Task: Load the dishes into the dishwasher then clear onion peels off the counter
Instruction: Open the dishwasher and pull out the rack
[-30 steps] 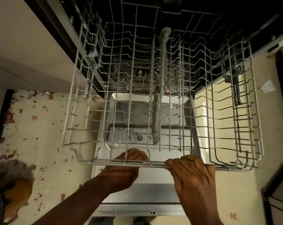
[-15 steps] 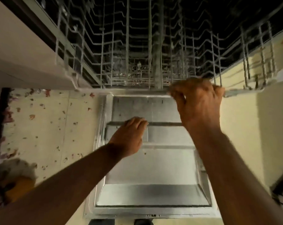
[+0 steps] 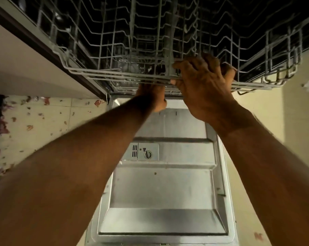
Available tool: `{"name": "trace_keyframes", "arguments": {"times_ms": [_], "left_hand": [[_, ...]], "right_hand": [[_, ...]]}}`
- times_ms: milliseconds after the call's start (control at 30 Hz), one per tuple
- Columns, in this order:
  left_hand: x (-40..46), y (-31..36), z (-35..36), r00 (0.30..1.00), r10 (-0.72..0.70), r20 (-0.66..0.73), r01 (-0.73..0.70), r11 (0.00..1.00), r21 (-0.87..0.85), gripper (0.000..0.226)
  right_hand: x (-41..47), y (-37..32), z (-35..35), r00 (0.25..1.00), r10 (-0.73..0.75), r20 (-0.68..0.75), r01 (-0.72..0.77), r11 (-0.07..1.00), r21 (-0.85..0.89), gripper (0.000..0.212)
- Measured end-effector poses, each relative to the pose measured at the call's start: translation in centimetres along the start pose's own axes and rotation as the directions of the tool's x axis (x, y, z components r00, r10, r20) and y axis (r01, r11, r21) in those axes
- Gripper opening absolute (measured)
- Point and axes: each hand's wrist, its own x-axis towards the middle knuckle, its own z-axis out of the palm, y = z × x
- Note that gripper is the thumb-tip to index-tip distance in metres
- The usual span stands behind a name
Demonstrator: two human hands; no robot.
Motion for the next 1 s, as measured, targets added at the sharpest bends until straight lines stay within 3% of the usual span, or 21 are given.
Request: {"name": "trace_keyframes", "arguments": {"times_ms": [100, 200, 367, 567, 800, 1000], "left_hand": [[1.6, 0.0, 0.1, 0.994, -0.006, 0.113, 0.004, 1.000, 0.017, 0.073], [1.5, 0.2, -0.2, 0.988, -0.022, 0.154, 0.028, 0.999, -0.035, 0.056], [-4.5, 0.6, 2.9, 0.974, 0.111, 0.196, -0.086, 0.988, -0.130, 0.047], [-16.0, 1.5, 8.3, 0.990, 0.134, -0.040, -0.140, 0.950, -0.278, 0.020], [-24.5, 3.5, 9.8, 0.987, 0.136, 0.080, -0.111, 0.959, -0.262, 0.031], [-27.8, 4.2, 9.6, 0.991, 0.111, 0.077, -0.081, 0.946, -0.315, 0.027]], "right_hand": [[0.1, 0.2, 0.3, 1.000, 0.001, -0.009, 0.000, 1.000, 0.016, 0.046], [0.3, 0.3, 0.5, 1.000, -0.014, -0.010, 0.014, 0.999, 0.042, 0.046], [0.1, 0.2, 0.2, 0.999, -0.040, 0.005, 0.040, 0.999, 0.036, 0.036], [-0.2, -0.6, -0.8, 0.998, 0.003, 0.058, -0.007, 0.998, 0.069, 0.036], [-0.7, -1.0, -1.2, 0.998, 0.030, 0.059, -0.036, 0.995, 0.097, 0.030], [-0.8, -1.3, -1.4, 0.995, 0.047, 0.085, -0.054, 0.995, 0.088, 0.033]]}}
